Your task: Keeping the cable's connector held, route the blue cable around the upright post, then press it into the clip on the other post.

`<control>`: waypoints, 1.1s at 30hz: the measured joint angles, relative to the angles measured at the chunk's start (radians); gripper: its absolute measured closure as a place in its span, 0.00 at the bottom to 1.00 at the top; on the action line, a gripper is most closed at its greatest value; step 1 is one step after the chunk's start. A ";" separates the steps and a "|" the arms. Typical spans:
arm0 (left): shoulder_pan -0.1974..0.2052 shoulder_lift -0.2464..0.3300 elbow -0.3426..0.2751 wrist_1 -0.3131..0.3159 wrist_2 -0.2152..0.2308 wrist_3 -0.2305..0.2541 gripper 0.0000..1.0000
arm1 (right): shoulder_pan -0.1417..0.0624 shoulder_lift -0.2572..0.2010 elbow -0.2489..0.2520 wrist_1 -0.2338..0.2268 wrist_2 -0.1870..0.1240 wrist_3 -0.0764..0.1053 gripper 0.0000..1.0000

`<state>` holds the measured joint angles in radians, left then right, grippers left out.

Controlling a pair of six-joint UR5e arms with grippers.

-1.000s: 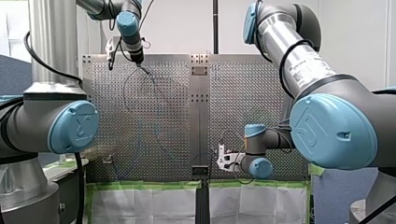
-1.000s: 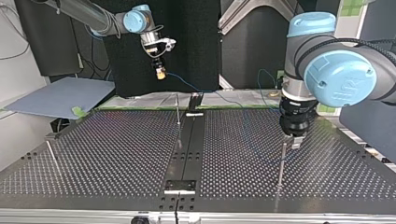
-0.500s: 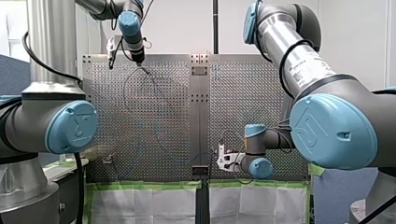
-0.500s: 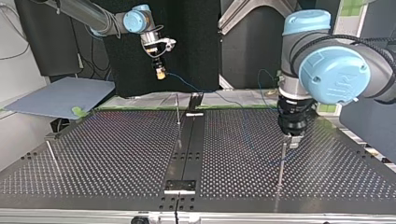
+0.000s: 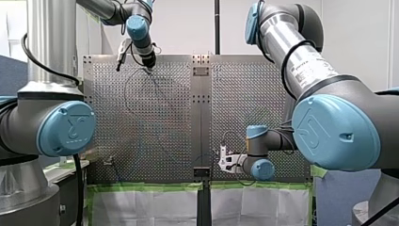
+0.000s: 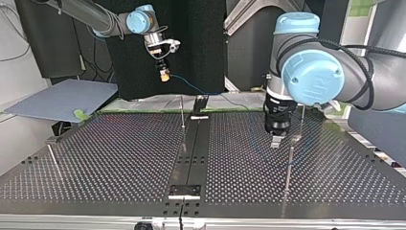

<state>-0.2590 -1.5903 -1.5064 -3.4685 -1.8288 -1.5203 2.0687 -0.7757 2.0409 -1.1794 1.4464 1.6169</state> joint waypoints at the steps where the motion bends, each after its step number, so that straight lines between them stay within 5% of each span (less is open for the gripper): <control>1: -0.003 -0.004 0.000 0.003 -0.003 0.009 0.01 | 0.000 0.000 0.000 0.000 0.000 0.000 1.00; 13: -0.046 -0.041 0.000 0.069 -0.033 0.116 0.01 | 0.000 0.000 0.000 -0.012 0.000 -0.001 1.00; 28: -0.158 -0.155 0.000 0.182 -0.145 0.228 0.01 | 0.000 0.000 0.000 -0.031 -0.002 -0.007 1.00; 33: -0.166 -0.195 0.000 0.214 -0.184 0.240 0.01 | 0.000 0.000 0.000 -0.042 -0.009 -0.005 1.00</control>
<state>-0.4248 -1.7850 -1.5062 -3.2542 -2.0125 -1.2802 2.0686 -0.7756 2.0411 -1.2217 1.4372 1.6121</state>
